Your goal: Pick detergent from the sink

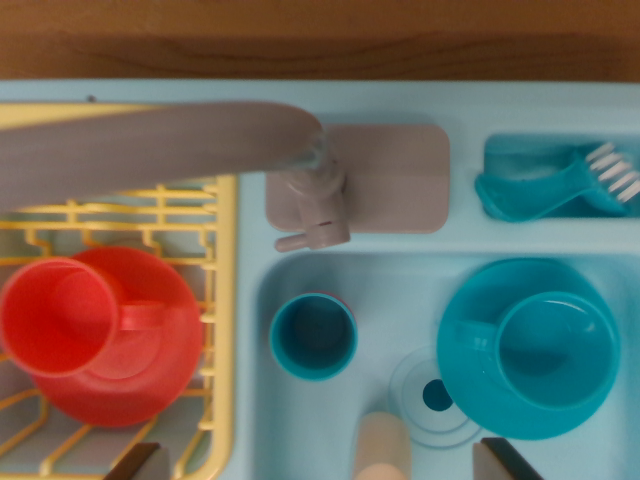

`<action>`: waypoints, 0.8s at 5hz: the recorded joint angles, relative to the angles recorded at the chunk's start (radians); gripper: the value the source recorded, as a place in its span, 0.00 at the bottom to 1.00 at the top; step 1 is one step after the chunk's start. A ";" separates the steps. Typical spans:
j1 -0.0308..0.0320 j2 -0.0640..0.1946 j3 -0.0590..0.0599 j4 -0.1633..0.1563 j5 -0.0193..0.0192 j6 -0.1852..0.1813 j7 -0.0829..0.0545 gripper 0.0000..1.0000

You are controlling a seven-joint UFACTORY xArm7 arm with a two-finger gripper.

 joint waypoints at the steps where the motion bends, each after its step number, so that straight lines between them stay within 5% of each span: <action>1: -0.0020 0.002 -0.003 -0.046 -0.0027 -0.047 -0.002 0.00; 4: -0.0039 0.004 -0.005 -0.092 -0.0053 -0.095 -0.003 0.00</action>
